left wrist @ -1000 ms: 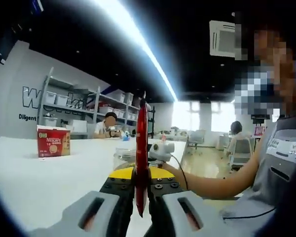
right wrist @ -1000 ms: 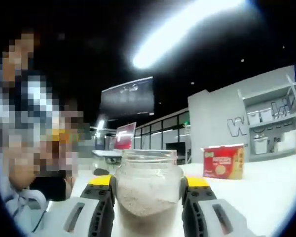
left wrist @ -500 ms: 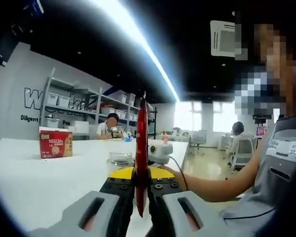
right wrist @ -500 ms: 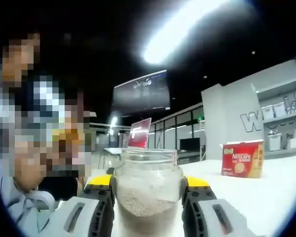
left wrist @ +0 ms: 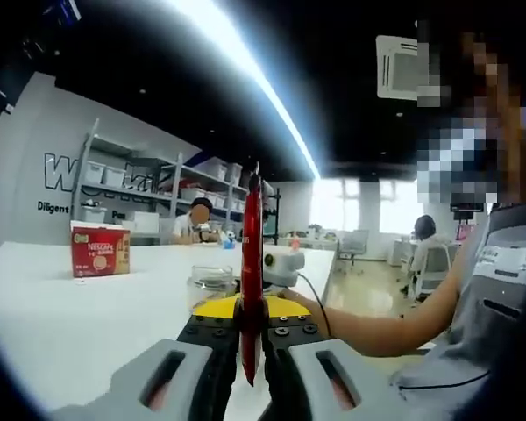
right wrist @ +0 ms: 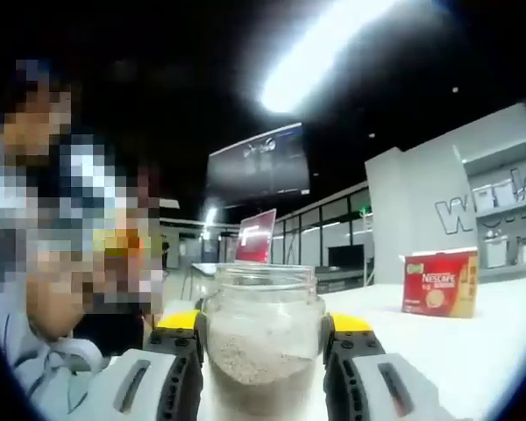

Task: Tear open the coffee pouch, take out the coffee, and pour the coffee from the pouch into the cup

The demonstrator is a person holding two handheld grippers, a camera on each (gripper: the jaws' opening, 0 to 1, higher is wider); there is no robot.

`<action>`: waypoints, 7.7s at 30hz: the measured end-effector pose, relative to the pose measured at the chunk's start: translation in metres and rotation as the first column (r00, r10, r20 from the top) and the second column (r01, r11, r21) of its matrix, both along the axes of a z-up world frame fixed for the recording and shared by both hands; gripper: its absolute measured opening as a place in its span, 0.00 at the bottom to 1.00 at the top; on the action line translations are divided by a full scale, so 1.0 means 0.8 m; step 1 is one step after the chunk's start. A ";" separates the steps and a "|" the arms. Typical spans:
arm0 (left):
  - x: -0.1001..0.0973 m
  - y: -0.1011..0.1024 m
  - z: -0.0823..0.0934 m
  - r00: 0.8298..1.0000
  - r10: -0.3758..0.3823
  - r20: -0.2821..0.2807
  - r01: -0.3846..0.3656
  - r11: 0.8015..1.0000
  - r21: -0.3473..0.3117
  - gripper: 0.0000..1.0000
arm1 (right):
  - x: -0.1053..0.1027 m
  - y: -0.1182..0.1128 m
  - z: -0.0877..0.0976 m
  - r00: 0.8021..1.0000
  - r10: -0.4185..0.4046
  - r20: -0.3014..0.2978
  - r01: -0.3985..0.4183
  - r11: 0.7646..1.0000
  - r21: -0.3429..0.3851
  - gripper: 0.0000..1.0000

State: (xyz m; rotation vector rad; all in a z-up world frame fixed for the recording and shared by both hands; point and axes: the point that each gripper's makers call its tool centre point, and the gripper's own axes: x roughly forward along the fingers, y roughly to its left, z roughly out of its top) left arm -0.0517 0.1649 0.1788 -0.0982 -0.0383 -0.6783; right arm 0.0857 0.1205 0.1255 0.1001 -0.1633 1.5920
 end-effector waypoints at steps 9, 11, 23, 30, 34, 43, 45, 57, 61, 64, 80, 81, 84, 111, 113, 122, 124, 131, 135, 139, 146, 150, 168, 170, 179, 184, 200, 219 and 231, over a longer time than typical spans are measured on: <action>0.001 -0.001 -0.002 1.000 0.000 -0.003 0.000 1.000 0.002 0.12 | 0.000 0.002 0.000 0.999 0.049 0.001 -0.049 0.999 -0.004 0.54; 0.001 0.000 -0.002 1.000 0.001 -0.003 -0.001 1.000 0.001 0.12 | -0.002 0.003 0.000 0.999 0.055 0.002 -0.055 0.998 -0.003 0.54; 0.001 -0.004 -0.003 1.000 -0.003 -0.005 0.003 1.000 0.004 0.12 | 0.000 0.001 0.000 0.998 0.063 0.009 -0.062 0.998 -0.001 0.55; -0.001 0.001 -0.006 1.000 0.005 -0.009 -0.005 1.000 0.008 0.12 | 0.001 -0.004 0.008 0.997 0.077 -0.025 -0.075 0.995 0.067 0.56; -0.002 0.004 -0.003 1.000 0.007 -0.005 -0.007 1.000 0.001 0.12 | 0.007 -0.016 0.020 0.996 0.069 -0.050 -0.063 0.992 0.106 0.63; 0.001 0.004 -0.006 1.000 0.003 -0.013 -0.003 1.000 -0.007 0.12 | 0.003 -0.079 0.018 0.998 -0.058 -0.029 0.061 0.993 0.099 0.64; 0.003 0.001 -0.012 1.000 -0.008 -0.023 0.007 1.000 -0.012 0.12 | -0.006 -0.094 0.017 0.997 -0.072 -0.039 0.076 0.991 0.107 0.61; 0.014 -0.044 -0.030 0.988 -0.137 -0.070 0.131 0.988 -0.082 0.12 | -0.125 -0.107 0.015 0.987 0.098 -0.124 -0.073 0.979 0.192 0.47; 0.013 -0.061 -0.040 0.978 -0.191 -0.078 0.186 0.980 -0.076 0.12 | -0.153 -0.083 0.038 0.985 0.147 -0.095 -0.126 0.972 0.199 0.46; 0.007 -0.076 -0.043 0.967 -0.248 -0.063 0.244 0.968 -0.064 0.12 | -0.175 -0.063 0.065 0.958 0.244 -0.150 -0.206 0.951 0.228 0.36; 0.003 -0.093 -0.055 0.958 -0.280 -0.059 0.279 0.960 -0.022 0.12 | -0.186 -0.012 0.055 0.959 0.209 -0.189 -0.194 0.976 0.097 0.12; 0.003 -0.093 -0.055 0.959 -0.279 -0.059 0.278 0.960 -0.021 0.12 | -0.186 -0.012 0.055 0.959 0.210 -0.189 -0.195 0.976 0.096 0.12; 0.003 -0.094 -0.055 0.958 -0.279 -0.061 0.279 0.960 -0.017 0.12 | -0.186 -0.013 0.056 0.957 0.219 -0.191 -0.204 0.974 0.096 0.11; 0.004 -0.076 0.011 0.951 -0.308 -0.031 0.300 0.941 -0.158 0.22 | -0.181 -0.048 0.034 0.960 0.204 -0.193 -0.197 0.979 0.056 0.09; -0.001 -0.096 0.011 0.927 -0.372 -0.044 0.360 0.917 -0.170 0.22 | -0.184 -0.048 0.037 0.959 0.206 -0.193 -0.197 0.978 0.065 0.09; 0.015 -0.125 0.013 0.919 -0.391 -0.052 0.385 0.917 -0.101 0.12 | -0.182 -0.050 0.038 0.968 0.185 -0.173 -0.178 0.983 0.053 0.09; 0.012 -0.126 0.014 0.910 -0.411 -0.055 0.403 0.908 -0.112 0.09 | -0.182 -0.050 0.038 0.968 0.183 -0.170 -0.177 0.983 0.050 0.09; 0.010 -0.124 0.013 0.917 -0.396 -0.039 0.393 0.917 -0.070 0.04 | -0.184 -0.045 0.036 0.963 0.204 -0.175 -0.198 0.979 0.054 0.09; 0.011 -0.123 0.022 0.929 -0.371 0.000 0.371 0.928 -0.045 0.03 | -0.181 -0.048 0.047 0.967 0.226 -0.120 -0.209 0.968 0.139 0.10; 0.016 -0.116 0.046 0.934 -0.352 0.061 0.357 0.927 -0.115 0.03 | -0.176 -0.050 0.036 0.964 0.228 -0.136 -0.207 0.966 0.157 0.21; 0.017 -0.119 0.058 0.921 -0.377 0.096 0.388 0.908 -0.159 0.03 | -0.174 -0.063 0.033 0.943 0.268 -0.196 -0.224 0.949 0.223 0.12; 0.026 -0.120 0.056 0.925 -0.369 0.097 0.380 0.911 -0.159 0.04 | -0.171 -0.067 0.034 0.944 0.257 -0.205 -0.214 0.954 0.211 0.11; 0.099 -0.082 0.068 0.954 -0.291 0.064 0.295 0.954 -0.054 0.20 | -0.055 -0.093 0.042 0.994 0.064 -0.094 -0.087 0.959 -0.268 0.10; 0.108 -0.079 0.064 0.957 -0.288 0.039 0.289 0.957 -0.007 0.21 | -0.041 -0.095 0.043 0.995 0.057 -0.088 -0.082 0.945 -0.317 0.10; 0.161 -0.080 0.051 0.937 -0.338 -0.085 0.349 0.918 0.187 0.29 | -0.001 -0.099 0.036 0.996 0.091 0.005 -0.073 0.827 -0.557 0.10; 0.167 -0.099 0.032 0.907 -0.390 -0.159 0.420 0.852 0.312 0.29 | 0.010 -0.100 0.039 0.989 0.139 0.058 -0.066 0.750 -0.658 0.10; 0.177 -0.111 -0.003 0.886 -0.403 -0.228 0.461 0.811 0.360 0.12 | 0.018 -0.082 0.035 0.954 0.270 0.130 -0.057 0.590 -0.805 0.10; 0.181 -0.099 0.008 0.900 -0.413 -0.136 0.435 0.851 0.293 0.06 | 0.025 -0.091 0.041 0.966 0.255 0.043 -0.191 0.814 -0.548 0.34; 0.181 -0.105 0.024 0.874 -0.485 -0.021 0.485 0.870 0.089 0.06 | 0.013 -0.094 0.103 0.968 0.215 -0.130 -0.189 0.965 0.184 0.24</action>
